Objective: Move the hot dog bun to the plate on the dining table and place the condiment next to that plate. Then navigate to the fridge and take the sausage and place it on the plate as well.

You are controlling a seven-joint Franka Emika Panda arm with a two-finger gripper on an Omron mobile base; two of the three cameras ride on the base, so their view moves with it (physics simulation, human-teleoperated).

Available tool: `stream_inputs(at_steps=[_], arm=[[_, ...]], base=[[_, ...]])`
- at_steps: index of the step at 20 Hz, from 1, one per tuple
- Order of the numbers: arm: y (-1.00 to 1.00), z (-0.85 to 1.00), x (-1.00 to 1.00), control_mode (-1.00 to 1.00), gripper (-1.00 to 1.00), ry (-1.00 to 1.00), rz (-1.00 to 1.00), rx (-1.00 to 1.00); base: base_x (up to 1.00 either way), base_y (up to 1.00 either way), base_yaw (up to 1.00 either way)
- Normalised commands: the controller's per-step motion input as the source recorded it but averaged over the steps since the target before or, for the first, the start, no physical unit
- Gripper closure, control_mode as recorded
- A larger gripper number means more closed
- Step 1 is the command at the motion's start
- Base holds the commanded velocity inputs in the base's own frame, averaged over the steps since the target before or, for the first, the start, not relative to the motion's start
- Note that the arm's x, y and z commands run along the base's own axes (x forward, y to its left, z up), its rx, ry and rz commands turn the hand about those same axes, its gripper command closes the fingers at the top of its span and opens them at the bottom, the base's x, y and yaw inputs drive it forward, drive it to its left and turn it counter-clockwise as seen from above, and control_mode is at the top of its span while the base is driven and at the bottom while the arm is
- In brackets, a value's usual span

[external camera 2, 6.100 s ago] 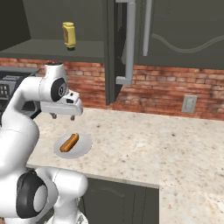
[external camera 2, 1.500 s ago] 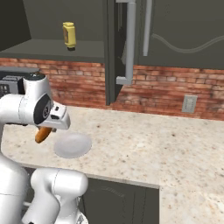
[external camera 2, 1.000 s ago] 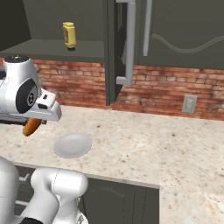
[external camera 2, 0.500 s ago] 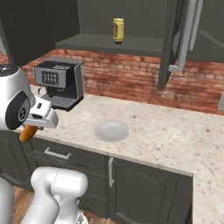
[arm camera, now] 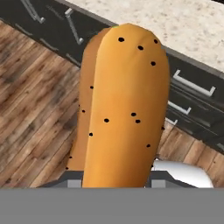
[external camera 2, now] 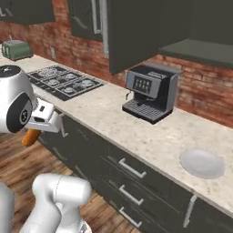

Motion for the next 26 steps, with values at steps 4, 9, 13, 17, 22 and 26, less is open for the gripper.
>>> stream_inputs(at_steps=[4, 9, 13, 17, 22, 26], arm=[[0.00, 0.00, 0.00, 1.00, 1.00, 0.00, 0.00, 0.00], [0.00, 0.00, 0.00, 1.00, 1.00, 0.00, 0.00, 0.00], [0.00, 0.00, 0.00, 1.00, 1.00, 0.00, 0.00, 0.00], [0.00, 0.00, 0.00, 1.00, 1.00, 0.00, 0.00, 0.00], [0.00, 0.00, 0.00, 1.00, 1.00, 0.00, 0.00, 0.00], [0.00, 0.00, 0.00, 1.00, 1.00, 0.00, 0.00, 0.00]], base=[[-0.22, 0.76, 0.67], [-0.23, 0.73, 0.64], [-0.45, 0.55, 0.54], [-0.67, 0.31, 0.48], [-0.69, 0.27, 0.46], [-0.89, 0.01, 0.34]])
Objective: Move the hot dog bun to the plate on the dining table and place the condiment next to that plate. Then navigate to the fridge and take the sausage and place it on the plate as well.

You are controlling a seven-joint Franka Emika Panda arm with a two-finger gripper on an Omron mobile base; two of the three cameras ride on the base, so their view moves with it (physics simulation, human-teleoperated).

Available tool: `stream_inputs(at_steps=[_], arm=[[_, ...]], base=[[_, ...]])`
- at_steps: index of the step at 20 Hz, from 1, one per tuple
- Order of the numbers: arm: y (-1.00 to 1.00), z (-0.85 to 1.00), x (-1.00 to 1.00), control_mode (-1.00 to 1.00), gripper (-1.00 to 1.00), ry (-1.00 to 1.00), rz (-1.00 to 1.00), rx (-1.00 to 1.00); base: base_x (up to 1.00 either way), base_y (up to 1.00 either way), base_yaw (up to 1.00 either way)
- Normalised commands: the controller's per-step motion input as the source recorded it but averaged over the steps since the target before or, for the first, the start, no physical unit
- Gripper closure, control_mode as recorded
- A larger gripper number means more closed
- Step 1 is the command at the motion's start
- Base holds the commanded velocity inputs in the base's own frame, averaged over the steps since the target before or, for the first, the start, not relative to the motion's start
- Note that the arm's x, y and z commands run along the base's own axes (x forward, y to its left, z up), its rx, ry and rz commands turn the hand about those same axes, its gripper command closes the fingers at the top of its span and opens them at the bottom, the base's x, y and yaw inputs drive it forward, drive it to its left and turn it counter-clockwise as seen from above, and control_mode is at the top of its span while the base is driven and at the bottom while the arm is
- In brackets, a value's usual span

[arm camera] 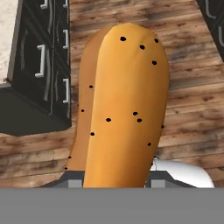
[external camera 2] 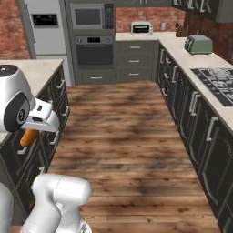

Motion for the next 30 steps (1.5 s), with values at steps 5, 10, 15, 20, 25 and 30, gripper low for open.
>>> stream_inputs(at_steps=[5, 10, 15, 20, 25, 30], arm=[[0.00, 0.00, 0.00, 1.00, 1.00, 0.00, 0.00, 0.00], [0.00, 0.00, 0.00, 1.00, 1.00, 0.00, 0.00, 0.00], [0.00, 0.00, 0.00, 1.00, 1.00, 0.00, 0.00, 0.00], [0.00, 0.00, 0.00, 1.00, 1.00, 0.00, 0.00, 0.00], [0.00, 0.00, 0.00, 1.00, 1.00, 0.00, 0.00, 0.00], [0.00, 0.00, 0.00, 1.00, 1.00, 0.00, 0.00, 0.00]], base=[[-0.55, 0.35, 0.39], [-0.13, 0.93, 0.37], [0.00, 1.00, 0.29], [0.14, 1.00, 0.21], [0.34, 1.00, 0.07], [0.43, 1.00, -0.02]])
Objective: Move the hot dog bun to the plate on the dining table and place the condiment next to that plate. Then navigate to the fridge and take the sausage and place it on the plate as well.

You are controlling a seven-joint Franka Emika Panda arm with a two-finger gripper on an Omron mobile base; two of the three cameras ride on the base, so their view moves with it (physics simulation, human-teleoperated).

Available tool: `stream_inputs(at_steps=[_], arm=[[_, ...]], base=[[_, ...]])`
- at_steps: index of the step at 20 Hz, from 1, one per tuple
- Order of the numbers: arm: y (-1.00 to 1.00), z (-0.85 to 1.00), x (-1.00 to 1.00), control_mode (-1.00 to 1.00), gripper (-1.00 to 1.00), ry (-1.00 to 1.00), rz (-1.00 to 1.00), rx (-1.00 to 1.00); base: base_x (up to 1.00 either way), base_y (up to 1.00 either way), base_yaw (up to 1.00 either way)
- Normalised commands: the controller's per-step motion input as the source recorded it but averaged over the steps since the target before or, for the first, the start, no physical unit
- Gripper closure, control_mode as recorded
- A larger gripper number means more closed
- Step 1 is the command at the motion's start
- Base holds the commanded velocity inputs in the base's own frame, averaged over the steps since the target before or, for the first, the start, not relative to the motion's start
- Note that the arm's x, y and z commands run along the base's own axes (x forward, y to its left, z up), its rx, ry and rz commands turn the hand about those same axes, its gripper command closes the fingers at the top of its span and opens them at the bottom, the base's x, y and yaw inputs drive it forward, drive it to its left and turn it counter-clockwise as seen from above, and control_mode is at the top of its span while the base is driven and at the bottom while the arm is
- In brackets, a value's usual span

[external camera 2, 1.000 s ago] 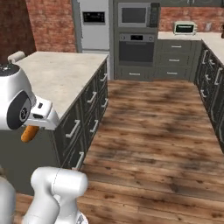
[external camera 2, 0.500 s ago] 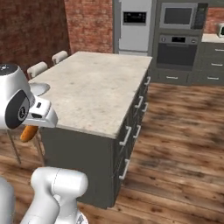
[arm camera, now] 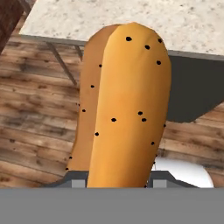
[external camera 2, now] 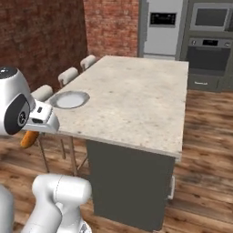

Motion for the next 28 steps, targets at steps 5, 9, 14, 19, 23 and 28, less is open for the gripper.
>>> stream_inputs(at_steps=[5, 9, 14, 19, 23, 28], arm=[[0.00, 0.00, 0.00, 1.00, 1.00, 0.00, 0.00, 0.00], [0.00, 0.00, 0.00, 1.00, 1.00, 0.00, 0.00, 0.00], [0.00, 0.00, 0.00, 1.00, 1.00, 0.00, 0.00, 0.00], [0.00, 0.00, 0.00, 1.00, 1.00, 0.00, 0.00, 0.00], [0.00, 0.00, 0.00, 1.00, 1.00, 0.00, 0.00, 0.00], [0.00, 0.00, 0.00, 1.00, 1.00, 0.00, 0.00, 0.00]], base=[[0.52, 1.00, -0.21], [0.62, 1.00, -0.29], [0.54, 0.93, -0.40], [0.13, 0.83, -0.47], [-0.04, 0.89, -0.45], [0.05, 0.90, -0.48]])
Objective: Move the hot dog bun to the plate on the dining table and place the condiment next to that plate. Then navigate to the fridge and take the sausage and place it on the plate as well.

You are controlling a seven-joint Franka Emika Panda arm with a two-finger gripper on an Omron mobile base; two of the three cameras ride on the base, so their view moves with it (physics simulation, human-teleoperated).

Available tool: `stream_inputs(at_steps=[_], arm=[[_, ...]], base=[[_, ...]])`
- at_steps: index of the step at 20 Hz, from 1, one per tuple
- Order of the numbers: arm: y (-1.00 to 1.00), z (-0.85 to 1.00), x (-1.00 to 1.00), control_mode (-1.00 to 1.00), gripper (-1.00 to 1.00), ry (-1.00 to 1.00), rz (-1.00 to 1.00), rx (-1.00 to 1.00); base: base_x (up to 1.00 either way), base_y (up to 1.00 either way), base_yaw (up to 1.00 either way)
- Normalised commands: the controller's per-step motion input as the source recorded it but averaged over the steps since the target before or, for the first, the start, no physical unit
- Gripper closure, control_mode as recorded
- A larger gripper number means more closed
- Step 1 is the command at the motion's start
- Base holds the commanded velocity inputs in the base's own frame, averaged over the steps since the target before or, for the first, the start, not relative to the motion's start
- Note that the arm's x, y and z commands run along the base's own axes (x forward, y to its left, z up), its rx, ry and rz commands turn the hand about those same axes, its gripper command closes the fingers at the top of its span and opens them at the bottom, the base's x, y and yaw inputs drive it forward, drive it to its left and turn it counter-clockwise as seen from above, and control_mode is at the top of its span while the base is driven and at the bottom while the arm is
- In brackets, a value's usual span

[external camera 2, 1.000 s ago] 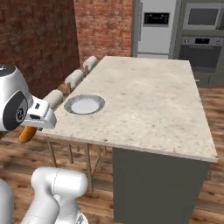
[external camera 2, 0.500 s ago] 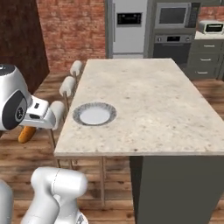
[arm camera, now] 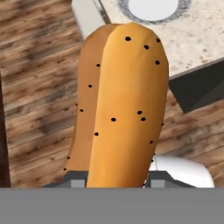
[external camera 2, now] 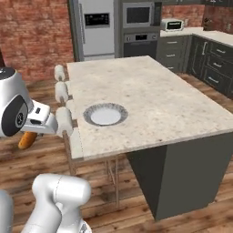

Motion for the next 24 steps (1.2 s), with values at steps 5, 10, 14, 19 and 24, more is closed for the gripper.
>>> stream_inputs(at_steps=[5, 10, 14, 19, 24], arm=[[0.00, 0.00, 0.00, 1.00, 1.00, 0.00, 0.00, 0.00], [0.00, 0.00, 0.00, 1.00, 1.00, 0.00, 0.00, 0.00], [0.00, 0.00, 0.00, 1.00, 1.00, 0.00, 0.00, 0.00], [0.00, 0.00, 0.00, 1.00, 1.00, 0.00, 0.00, 0.00], [0.00, 0.00, 0.00, 1.00, 1.00, 0.00, 0.00, 0.00]], base=[[0.19, 0.77, -0.54], [0.29, 0.62, -0.54], [0.22, 0.70, -0.54], [-0.10, 0.78, -0.49], [0.12, 0.79, -0.43]])
